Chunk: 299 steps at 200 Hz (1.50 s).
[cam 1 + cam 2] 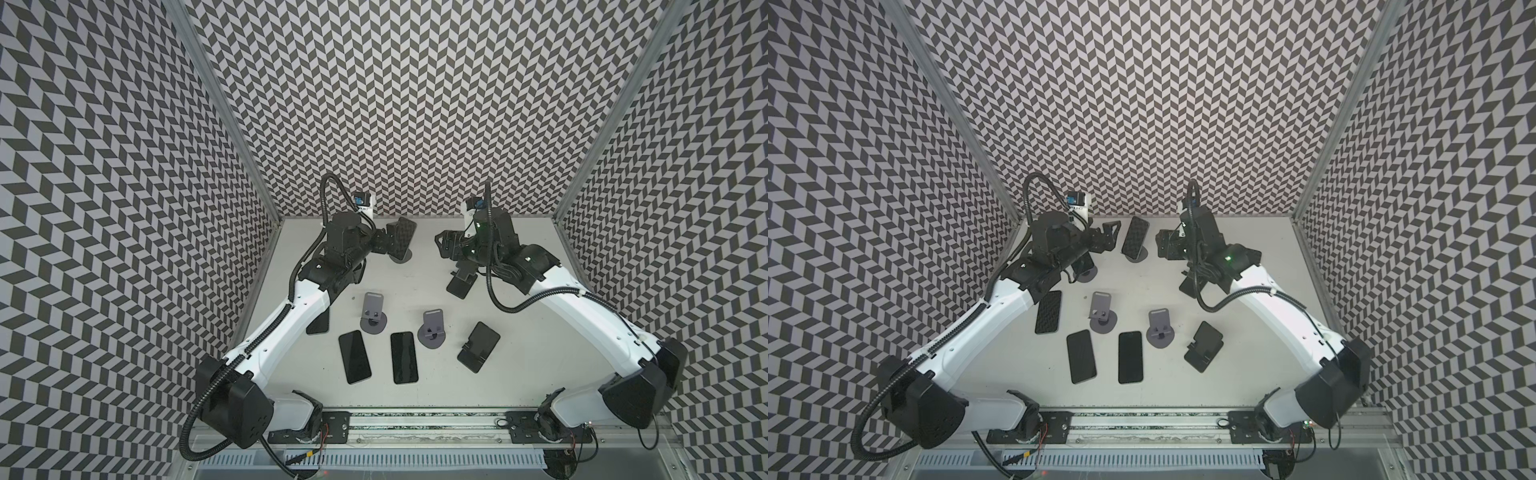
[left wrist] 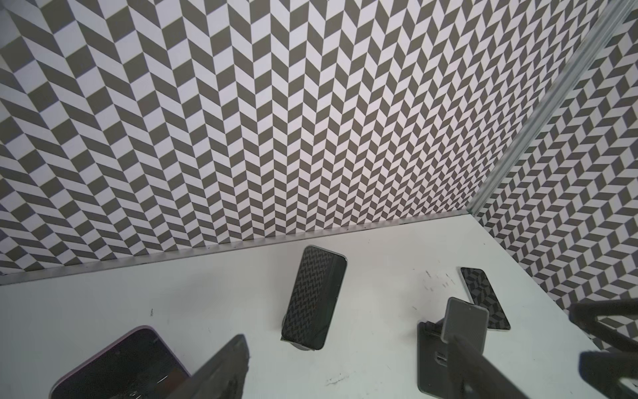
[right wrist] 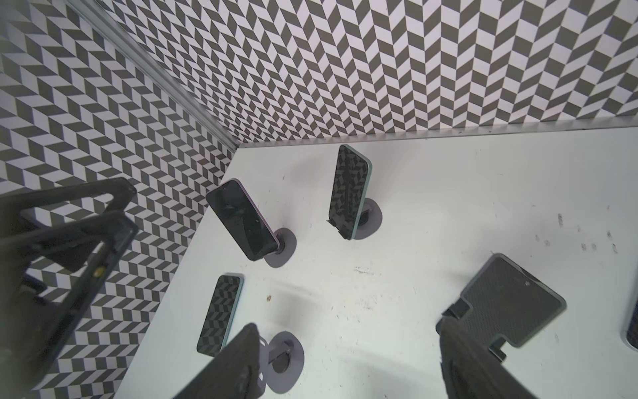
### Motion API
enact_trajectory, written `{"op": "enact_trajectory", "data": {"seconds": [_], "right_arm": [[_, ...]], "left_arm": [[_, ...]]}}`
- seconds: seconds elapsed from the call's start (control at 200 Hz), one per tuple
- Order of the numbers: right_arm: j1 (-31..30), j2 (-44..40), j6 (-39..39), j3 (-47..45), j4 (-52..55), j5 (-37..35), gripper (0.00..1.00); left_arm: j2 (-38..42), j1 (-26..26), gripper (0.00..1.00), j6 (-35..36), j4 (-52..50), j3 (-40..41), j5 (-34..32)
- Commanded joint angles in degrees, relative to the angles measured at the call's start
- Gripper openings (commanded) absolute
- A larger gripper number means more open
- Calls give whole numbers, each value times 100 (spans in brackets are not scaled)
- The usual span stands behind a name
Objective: Remove the phone from the phone stand
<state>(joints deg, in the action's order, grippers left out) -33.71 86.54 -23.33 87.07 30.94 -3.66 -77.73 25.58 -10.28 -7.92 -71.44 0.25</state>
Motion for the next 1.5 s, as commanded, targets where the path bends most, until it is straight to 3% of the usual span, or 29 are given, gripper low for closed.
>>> {"op": "enact_trajectory", "data": {"seconds": [0.0,0.225,0.606,0.826,0.946,1.051,1.197,1.492], "right_arm": [[161,404,135,448,-314,530,79],[394,422,163,375,-150,1214,79],[476,-665,-101,-760,-553,1043,77],[537,-326,132,-222,-473,1060,76],[601,-203,390,2,-475,696,76],[752,15,212,225,-234,895,75],[762,137,-6,295,-214,1508,72],[762,154,-421,126,-201,1544,70]], "left_arm": [[-66,-69,91,524,301,-103,352],[-699,-352,91,580,318,-466,901],[-1953,-511,89,855,805,-1112,1638],[-2349,-603,88,1234,798,-1258,1759],[-2601,-712,90,1249,1128,-1283,2330],[-2858,-705,90,1438,1004,-1547,2572],[-3043,-707,91,1757,713,-1779,2639],[-3309,-722,94,1752,854,-1725,2314]]}}
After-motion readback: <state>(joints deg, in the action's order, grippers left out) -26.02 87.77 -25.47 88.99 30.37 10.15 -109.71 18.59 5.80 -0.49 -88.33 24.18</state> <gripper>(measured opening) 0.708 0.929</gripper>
